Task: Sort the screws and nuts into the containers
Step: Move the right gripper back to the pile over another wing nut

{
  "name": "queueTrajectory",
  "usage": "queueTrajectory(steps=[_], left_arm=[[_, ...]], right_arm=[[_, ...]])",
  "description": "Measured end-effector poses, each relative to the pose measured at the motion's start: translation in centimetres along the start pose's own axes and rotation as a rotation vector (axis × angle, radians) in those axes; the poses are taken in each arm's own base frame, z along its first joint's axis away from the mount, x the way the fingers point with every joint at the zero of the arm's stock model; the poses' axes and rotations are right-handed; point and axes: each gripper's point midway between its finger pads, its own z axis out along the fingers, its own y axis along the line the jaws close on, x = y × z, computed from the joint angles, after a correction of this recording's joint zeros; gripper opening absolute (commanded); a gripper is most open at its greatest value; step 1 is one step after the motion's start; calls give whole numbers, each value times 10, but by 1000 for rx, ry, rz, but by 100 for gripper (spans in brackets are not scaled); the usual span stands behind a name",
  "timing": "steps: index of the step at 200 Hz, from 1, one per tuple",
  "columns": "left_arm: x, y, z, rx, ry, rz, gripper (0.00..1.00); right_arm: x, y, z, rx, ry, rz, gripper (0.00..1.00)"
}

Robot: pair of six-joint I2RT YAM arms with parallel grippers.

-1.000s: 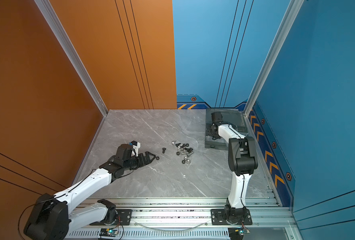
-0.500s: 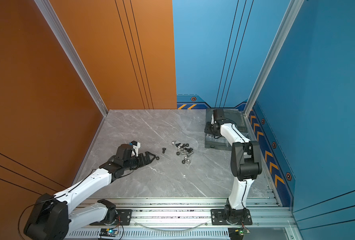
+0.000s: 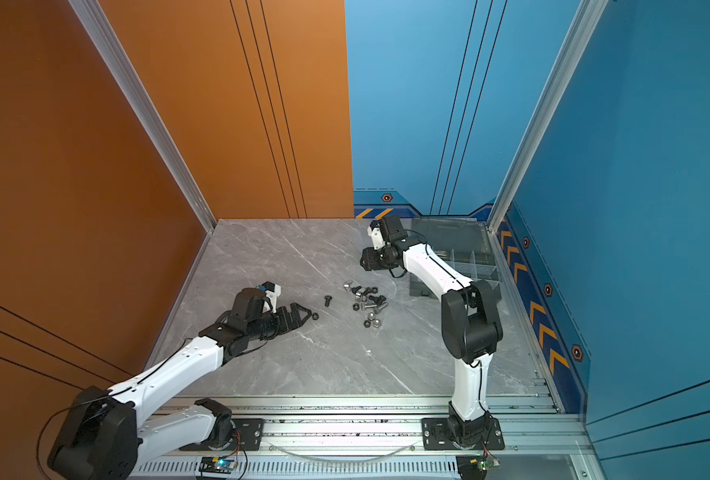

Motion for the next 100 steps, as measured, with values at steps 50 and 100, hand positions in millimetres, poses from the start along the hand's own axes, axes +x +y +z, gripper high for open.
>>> queueTrajectory(steps=[50,100], left_arm=[[0,0,0,0,0,0,98],[0,0,0,0,0,0,98]], right_arm=[[16,42,32,57,27,85,58],[15,71,59,124,3,145,58]])
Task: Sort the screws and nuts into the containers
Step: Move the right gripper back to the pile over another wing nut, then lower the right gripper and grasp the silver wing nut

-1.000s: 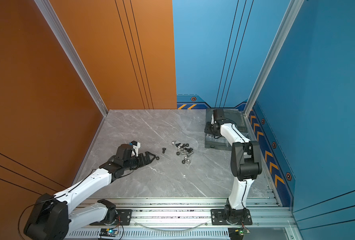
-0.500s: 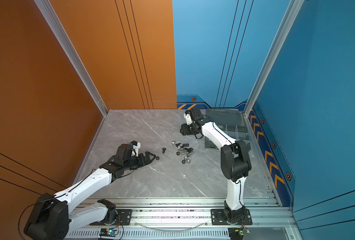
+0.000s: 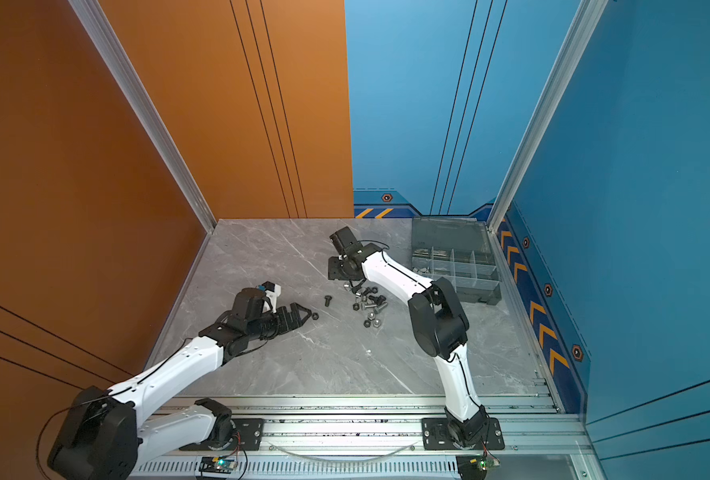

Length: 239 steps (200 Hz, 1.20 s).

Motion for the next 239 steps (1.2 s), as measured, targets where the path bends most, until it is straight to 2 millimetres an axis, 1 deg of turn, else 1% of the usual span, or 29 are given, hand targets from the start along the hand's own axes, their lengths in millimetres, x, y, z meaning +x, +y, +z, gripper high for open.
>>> queueTrajectory(steps=[31,51,81,127,191,239], left_arm=[[0,0,0,0,0,0,98],[0,0,0,0,0,0,98],[0,0,0,-1,0,0,98],[3,4,0,-6,3,-4,98],[2,2,-2,0,-3,-1,98],[2,2,-2,-1,-3,-2,98]], right_arm=[[4,-16,22,68,15,36,58],[7,-24,29,101,27,41,58],[8,-29,32,117,38,44,58],[16,-37,40,148,59,42,56],[24,-42,47,165,86,34,48],[21,-40,47,162,83,21,43]])
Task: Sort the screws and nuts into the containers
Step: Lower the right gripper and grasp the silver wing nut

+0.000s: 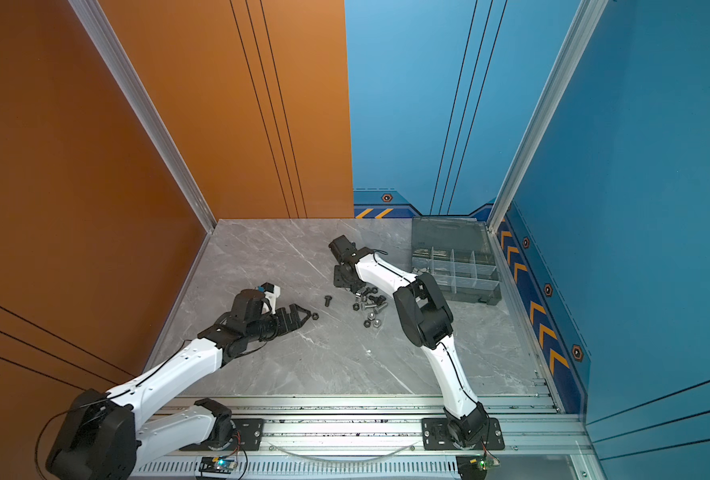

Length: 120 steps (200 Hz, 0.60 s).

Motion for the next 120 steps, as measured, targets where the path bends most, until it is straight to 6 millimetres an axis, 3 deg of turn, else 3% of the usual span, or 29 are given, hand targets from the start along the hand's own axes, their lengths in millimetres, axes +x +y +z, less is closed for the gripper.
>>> queueTrajectory(steps=[54,120], left_arm=[[1,1,0,-2,3,-1,97],[2,2,1,-4,5,-2,98]], right_arm=[[9,-5,16,20,31,-11,38],[9,-5,16,19,31,-20,26]])
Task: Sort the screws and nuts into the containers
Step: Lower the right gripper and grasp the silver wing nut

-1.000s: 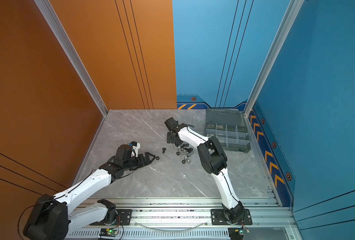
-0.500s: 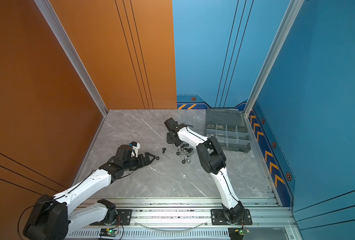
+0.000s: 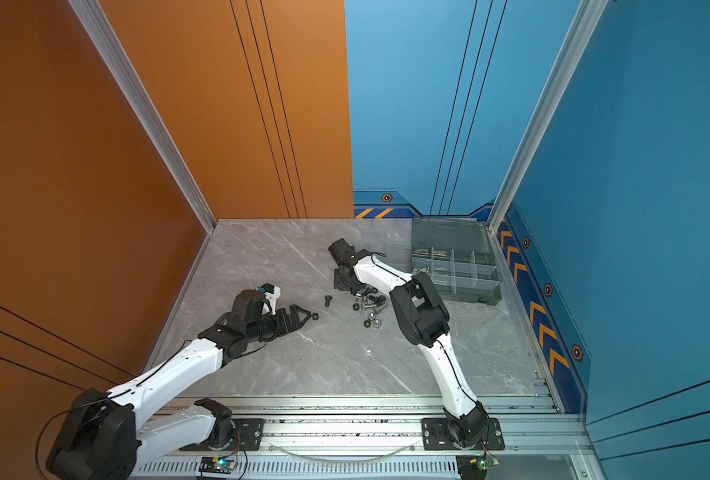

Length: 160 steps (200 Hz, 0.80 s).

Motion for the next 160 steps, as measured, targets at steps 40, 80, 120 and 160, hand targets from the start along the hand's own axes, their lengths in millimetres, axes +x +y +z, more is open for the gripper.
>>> queueTrajectory(steps=[40,80,120,160], left_arm=[[0,0,0,-1,0,-1,97],[0,0,0,-1,0,-1,98],[0,0,0,-1,0,-1,98],[0,0,0,-1,0,-1,98]], right_arm=[[0,0,0,0,-1,-11,14],[-1,0,0,-6,-5,-16,4],[2,-3,-3,-69,-11,4,0],[3,-11,-26,-169,-31,36,0]])
